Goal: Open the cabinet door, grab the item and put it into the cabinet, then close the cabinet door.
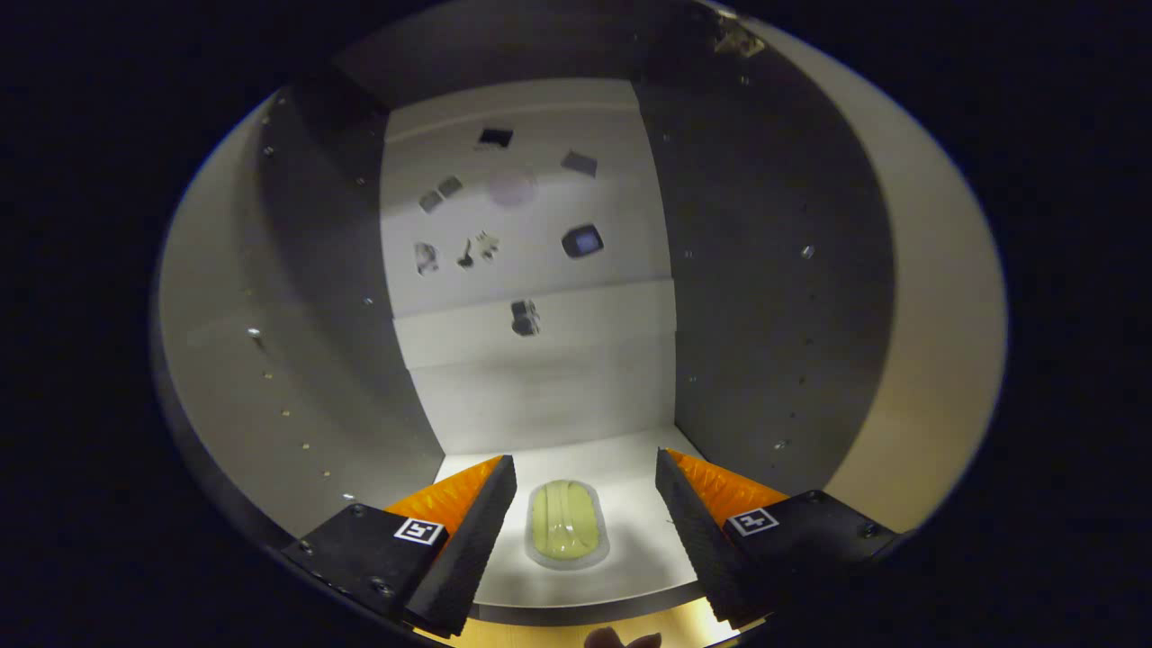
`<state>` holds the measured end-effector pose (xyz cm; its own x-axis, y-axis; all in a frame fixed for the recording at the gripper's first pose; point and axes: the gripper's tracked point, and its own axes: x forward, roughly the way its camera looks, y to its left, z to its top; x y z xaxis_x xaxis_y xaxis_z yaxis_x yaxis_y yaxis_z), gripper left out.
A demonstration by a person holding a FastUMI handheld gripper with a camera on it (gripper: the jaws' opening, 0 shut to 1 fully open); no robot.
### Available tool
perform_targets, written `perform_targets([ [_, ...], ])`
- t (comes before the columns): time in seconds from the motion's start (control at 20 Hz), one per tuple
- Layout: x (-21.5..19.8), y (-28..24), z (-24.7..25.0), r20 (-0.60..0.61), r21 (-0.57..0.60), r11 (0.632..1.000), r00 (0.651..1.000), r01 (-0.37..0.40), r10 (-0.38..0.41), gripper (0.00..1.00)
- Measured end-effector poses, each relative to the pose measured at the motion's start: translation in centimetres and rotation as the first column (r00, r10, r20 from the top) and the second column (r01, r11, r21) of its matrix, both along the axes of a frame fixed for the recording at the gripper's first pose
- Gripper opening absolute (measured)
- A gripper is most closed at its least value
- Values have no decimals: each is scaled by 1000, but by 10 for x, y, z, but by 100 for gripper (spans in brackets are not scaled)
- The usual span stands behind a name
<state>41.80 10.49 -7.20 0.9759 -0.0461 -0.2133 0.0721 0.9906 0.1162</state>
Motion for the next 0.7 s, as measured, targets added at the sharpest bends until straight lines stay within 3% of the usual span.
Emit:
perform_targets([
  [0.35, -116, -1, 66, 176, -56, 997, 982, -54, 63, 98],
  [0.7, -246, -41, 62, 153, -73, 991, 981, -108, 118, 98],
])
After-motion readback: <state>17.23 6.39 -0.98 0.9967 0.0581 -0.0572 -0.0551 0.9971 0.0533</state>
